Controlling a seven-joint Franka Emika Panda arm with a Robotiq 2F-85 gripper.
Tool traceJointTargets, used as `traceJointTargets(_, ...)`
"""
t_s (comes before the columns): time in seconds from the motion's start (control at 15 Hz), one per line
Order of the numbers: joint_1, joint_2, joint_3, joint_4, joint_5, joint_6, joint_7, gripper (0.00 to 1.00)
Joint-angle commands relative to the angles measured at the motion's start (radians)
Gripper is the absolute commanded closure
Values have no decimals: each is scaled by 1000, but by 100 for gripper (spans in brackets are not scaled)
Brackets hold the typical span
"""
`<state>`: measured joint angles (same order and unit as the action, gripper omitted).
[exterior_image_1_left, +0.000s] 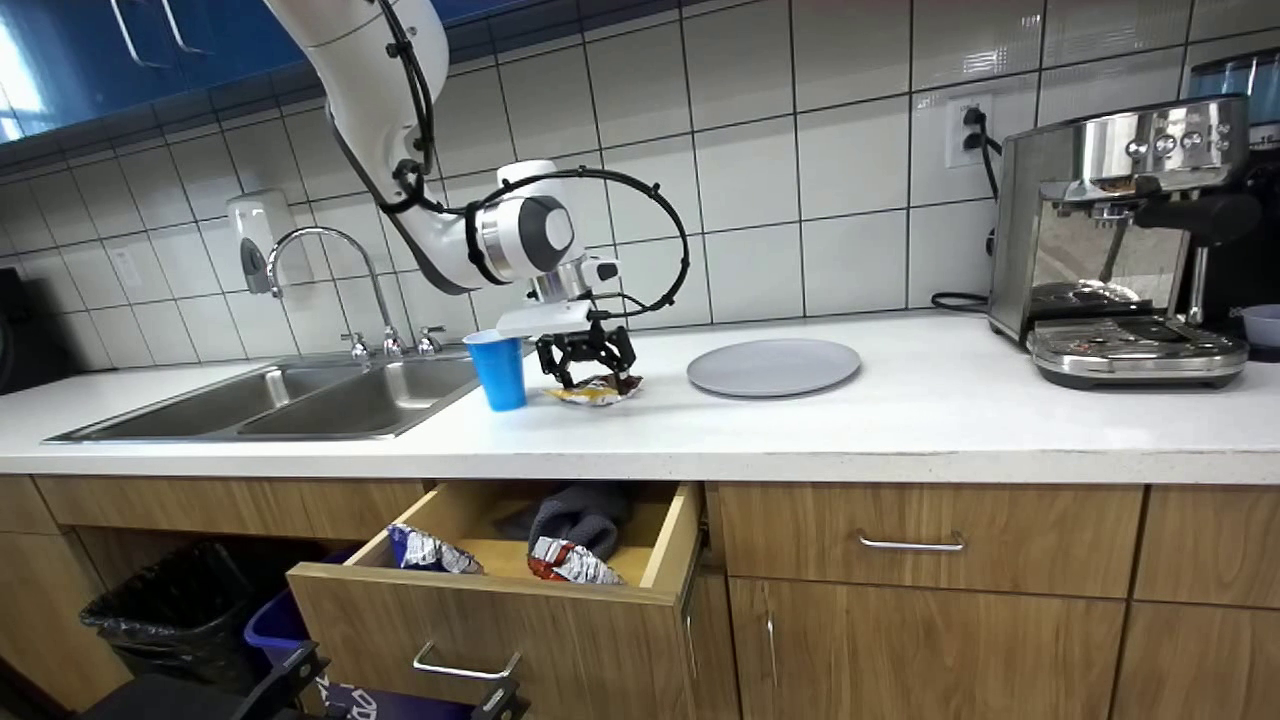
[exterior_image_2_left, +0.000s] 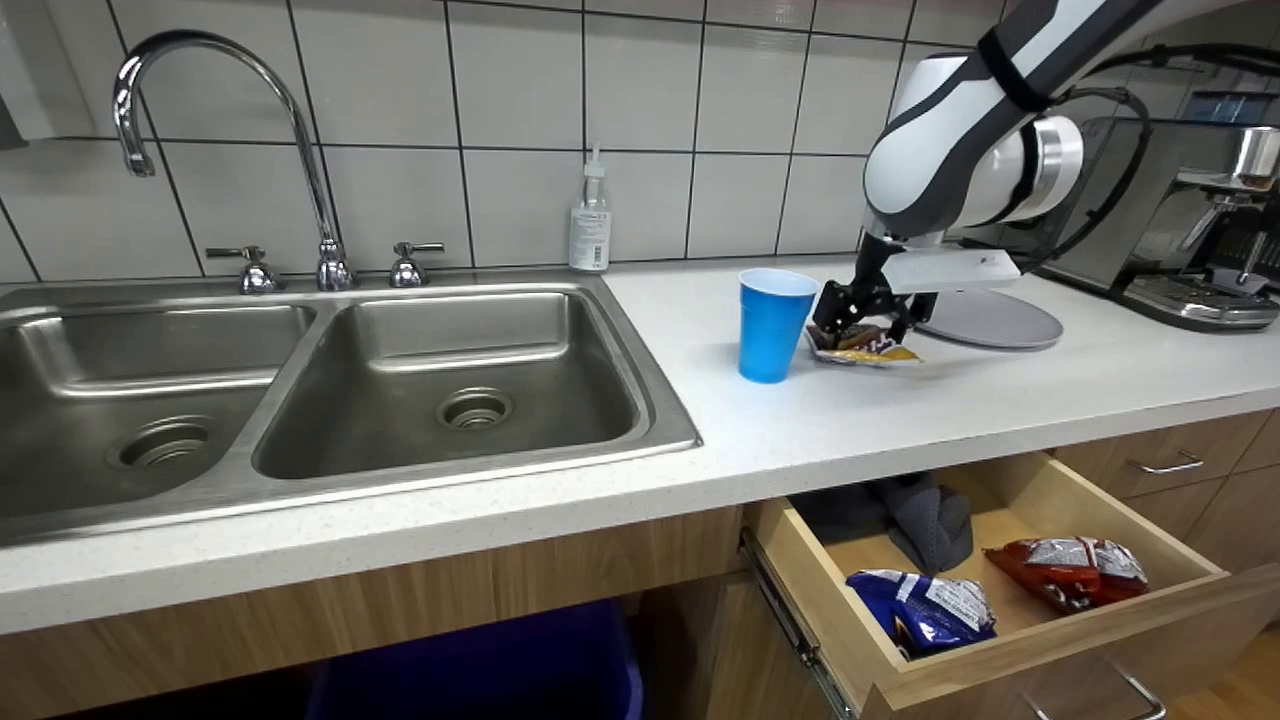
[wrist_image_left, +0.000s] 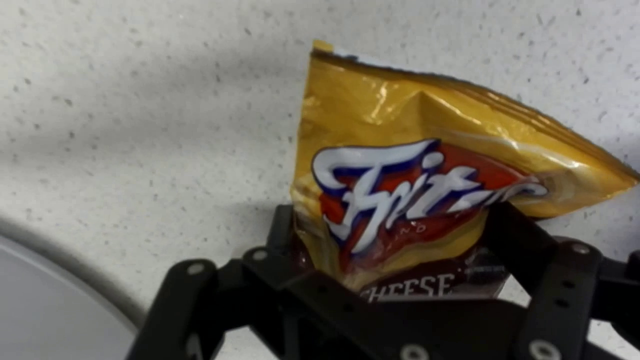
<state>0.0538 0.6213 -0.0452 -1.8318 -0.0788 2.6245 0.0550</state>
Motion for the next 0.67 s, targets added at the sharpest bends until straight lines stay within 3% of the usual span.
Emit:
traceJointTargets(0.0,6,-99,-13,-126,-23,1,-2,0)
traceJointTargets(0.6,13,-225,-12,-330,-43,11,6,0)
